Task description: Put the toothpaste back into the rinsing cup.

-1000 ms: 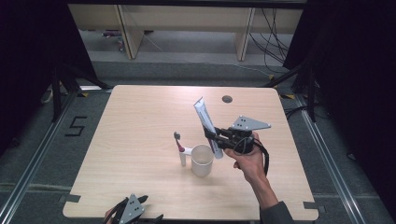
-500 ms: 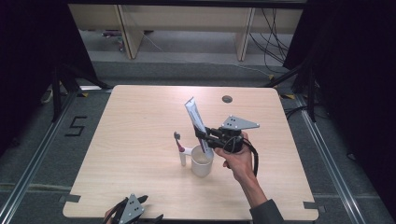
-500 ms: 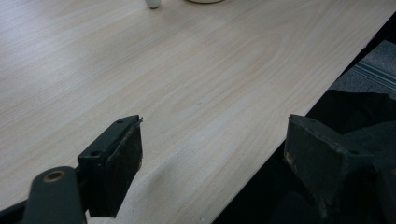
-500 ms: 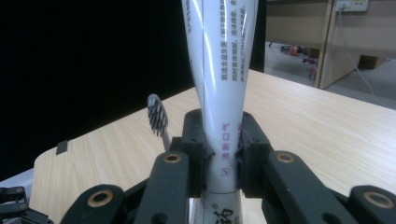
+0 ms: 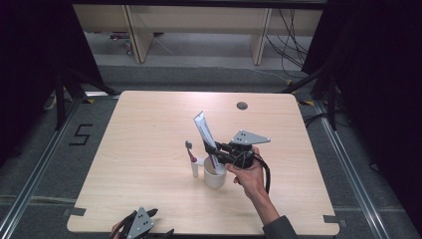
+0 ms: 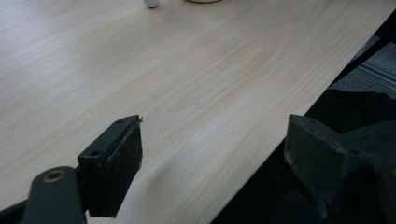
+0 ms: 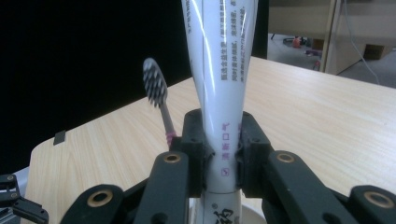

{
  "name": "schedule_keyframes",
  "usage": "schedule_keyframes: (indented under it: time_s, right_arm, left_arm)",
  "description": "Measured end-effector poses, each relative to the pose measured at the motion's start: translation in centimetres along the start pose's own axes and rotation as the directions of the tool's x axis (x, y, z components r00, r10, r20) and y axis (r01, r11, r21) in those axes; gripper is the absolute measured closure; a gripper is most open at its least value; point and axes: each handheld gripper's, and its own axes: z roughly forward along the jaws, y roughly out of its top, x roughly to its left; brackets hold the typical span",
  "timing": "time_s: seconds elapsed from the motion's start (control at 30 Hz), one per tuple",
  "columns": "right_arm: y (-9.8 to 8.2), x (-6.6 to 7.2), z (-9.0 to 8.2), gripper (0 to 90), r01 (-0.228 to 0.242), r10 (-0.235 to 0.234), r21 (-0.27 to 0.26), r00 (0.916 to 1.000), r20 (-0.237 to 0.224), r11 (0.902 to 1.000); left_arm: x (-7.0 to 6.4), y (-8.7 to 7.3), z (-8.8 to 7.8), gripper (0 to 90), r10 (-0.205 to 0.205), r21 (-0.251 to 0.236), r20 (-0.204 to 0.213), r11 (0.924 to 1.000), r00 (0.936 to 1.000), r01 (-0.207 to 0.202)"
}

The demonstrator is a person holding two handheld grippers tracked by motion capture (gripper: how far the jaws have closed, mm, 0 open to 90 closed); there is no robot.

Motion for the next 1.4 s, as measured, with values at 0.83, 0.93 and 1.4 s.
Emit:
schedule_keyframes:
  time_s: [0.83,0.93,1.4]
  right_arm:
    - [-2.4,-0.4,0.4,76.1,0.039,-0.039,0.083,0.9992,0.003,0.9958]
    - [-2.4,-0.2,0.2,76.0,0.032,-0.032,0.095,0.9995,0.005,0.9949]
    - [-3.4,0.3,-0.4,75.5,0.115,-0.123,0.221,0.9921,0.025,0.9685]
  left_arm:
    - [0.0,0.0,0.0,19.1,0.001,0.000,0.000,1.0000,1.0000,-0.001]
    - [0.1,0.0,-0.1,19.1,0.023,0.019,-0.006,0.9996,0.9997,-0.023]
    - [0.0,0.0,0.0,19.1,0.006,0.007,-0.003,1.0000,1.0000,-0.006]
